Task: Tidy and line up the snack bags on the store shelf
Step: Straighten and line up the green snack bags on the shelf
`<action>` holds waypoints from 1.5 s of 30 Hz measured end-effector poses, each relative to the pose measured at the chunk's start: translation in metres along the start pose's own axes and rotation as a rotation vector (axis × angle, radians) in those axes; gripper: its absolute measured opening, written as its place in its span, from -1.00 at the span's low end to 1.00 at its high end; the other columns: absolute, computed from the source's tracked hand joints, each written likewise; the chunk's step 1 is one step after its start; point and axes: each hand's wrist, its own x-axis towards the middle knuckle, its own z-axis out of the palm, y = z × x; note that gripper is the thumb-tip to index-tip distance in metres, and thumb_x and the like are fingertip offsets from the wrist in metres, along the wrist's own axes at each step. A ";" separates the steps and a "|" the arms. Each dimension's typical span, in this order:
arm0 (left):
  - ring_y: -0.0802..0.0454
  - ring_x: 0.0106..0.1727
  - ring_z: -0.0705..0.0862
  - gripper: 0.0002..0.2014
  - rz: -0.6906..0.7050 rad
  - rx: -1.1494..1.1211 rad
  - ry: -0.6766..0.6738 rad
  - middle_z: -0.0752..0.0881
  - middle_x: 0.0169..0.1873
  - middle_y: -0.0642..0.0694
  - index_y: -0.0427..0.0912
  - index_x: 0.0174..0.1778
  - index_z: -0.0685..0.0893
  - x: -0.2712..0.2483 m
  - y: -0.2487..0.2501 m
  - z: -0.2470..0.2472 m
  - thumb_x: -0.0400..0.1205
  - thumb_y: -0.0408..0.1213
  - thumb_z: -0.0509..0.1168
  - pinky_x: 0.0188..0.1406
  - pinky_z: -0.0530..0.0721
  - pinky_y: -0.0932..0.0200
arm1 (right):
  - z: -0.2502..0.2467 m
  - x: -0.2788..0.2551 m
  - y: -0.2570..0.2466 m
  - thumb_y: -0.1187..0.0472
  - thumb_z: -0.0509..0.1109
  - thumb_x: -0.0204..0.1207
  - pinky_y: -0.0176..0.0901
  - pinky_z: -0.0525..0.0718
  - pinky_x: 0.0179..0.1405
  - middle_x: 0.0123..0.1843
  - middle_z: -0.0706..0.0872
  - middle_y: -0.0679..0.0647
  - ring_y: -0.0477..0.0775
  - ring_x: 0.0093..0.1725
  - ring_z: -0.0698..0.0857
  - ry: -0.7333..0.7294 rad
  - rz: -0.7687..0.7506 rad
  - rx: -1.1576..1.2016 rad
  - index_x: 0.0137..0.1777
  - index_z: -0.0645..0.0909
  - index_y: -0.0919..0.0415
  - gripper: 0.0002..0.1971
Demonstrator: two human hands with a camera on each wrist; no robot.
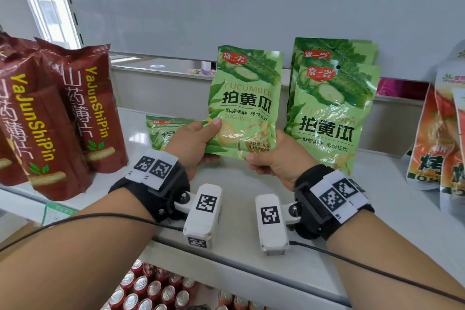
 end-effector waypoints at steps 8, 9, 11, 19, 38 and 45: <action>-0.17 -0.07 0.79 -0.85 0.079 0.050 0.091 0.83 -0.10 -0.14 -0.08 -0.09 0.72 0.003 0.004 -0.001 0.59 -0.08 0.37 -0.12 0.78 -0.09 | -0.006 0.001 -0.008 0.19 0.52 0.42 0.00 0.62 0.14 0.03 0.63 0.02 -0.03 -0.02 0.63 0.305 -0.087 -0.026 0.18 0.44 0.03 -0.61; -0.20 -0.03 0.79 -0.84 0.098 0.060 0.097 0.82 -0.06 -0.18 -0.08 -0.06 0.72 0.001 0.006 0.000 0.59 -0.07 0.37 -0.05 0.77 -0.14 | -0.004 -0.001 -0.011 0.14 0.49 0.45 -0.03 0.65 0.06 0.01 0.63 0.00 -0.07 -0.06 0.63 0.268 -0.096 -0.003 0.10 0.48 0.00 -0.70; -0.13 -0.07 0.79 -0.79 0.124 0.093 0.069 0.82 -0.09 -0.13 -0.05 -0.06 0.71 -0.001 0.009 0.004 0.61 0.01 0.33 -0.12 0.76 -0.04 | 0.003 -0.008 -0.015 -0.02 0.49 0.41 -0.10 0.69 -0.07 0.01 0.66 -0.04 -0.08 -0.05 0.65 0.118 -0.086 0.044 0.13 0.49 -0.02 -0.65; 0.09 -0.20 0.73 -0.66 0.081 0.062 0.001 0.79 -0.21 0.00 -0.09 -0.07 0.69 -0.005 0.020 0.028 0.71 0.06 0.12 -0.37 0.67 0.28 | 0.001 -0.004 -0.010 0.49 0.32 0.51 -0.19 0.73 -0.32 0.09 0.65 0.02 0.05 -0.01 0.69 0.092 -0.047 0.208 0.08 0.48 -0.07 -0.61; -0.01 -0.18 0.80 -0.66 0.161 0.176 0.006 0.76 -0.01 -0.23 0.16 0.02 0.54 -0.017 0.007 0.008 0.52 -0.35 0.45 -0.24 0.72 0.22 | -0.009 -0.001 -0.010 0.26 0.36 0.57 0.24 0.62 0.28 0.05 0.78 0.08 0.17 0.11 0.75 0.155 -0.100 0.215 -0.09 0.65 0.03 -0.90; -0.22 -0.05 0.80 -0.52 0.106 0.156 -0.099 0.83 -0.09 -0.22 -0.06 0.12 0.57 -0.027 0.009 0.003 0.33 -0.18 0.57 0.04 0.74 -0.12 | -0.013 0.001 -0.012 0.39 0.36 0.54 0.29 0.72 0.04 -0.07 0.79 0.13 0.21 -0.05 0.77 0.159 -0.126 0.372 -0.09 0.63 0.15 -0.88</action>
